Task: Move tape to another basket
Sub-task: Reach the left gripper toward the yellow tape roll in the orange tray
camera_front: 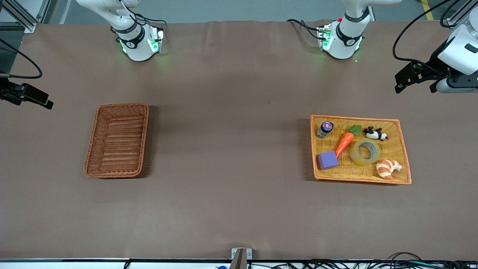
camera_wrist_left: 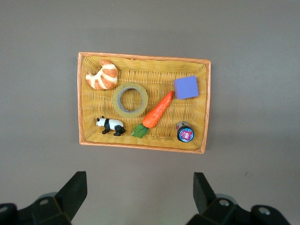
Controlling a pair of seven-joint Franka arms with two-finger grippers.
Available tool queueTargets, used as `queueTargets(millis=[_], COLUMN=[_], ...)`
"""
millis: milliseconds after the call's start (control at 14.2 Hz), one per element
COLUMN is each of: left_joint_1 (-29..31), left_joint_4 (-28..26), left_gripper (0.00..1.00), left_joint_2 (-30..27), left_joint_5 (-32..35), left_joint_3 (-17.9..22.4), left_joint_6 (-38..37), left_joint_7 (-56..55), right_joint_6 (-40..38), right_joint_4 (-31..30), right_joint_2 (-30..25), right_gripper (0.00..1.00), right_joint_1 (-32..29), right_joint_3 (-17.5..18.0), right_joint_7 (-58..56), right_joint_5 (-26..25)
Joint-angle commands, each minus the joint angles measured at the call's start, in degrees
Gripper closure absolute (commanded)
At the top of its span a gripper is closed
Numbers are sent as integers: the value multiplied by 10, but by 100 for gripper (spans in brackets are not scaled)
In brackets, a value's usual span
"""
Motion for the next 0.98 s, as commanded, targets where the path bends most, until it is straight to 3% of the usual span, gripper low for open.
queueTargets(millis=[0, 352, 915], left_joint_1=[0, 1, 45], left_joint_4=[12, 19, -100], left_gripper=[0, 0, 0], left_joint_2=[2, 40, 142], left_joint_5=[11, 6, 11], left_joint_3=[2, 32, 36], left_joint_6=[-13, -4, 230], left_joint_7=[8, 56, 60], right_joint_6=[-6, -6, -6], right_joint_4=[0, 0, 0], right_joint_2=[-6, -5, -5], right_gripper=[0, 0, 0], right_joint_1=[-4, -4, -3], right_joint_3=[5, 5, 5], right_joint_7=[-4, -4, -3], right_joint_5=[-7, -7, -6])
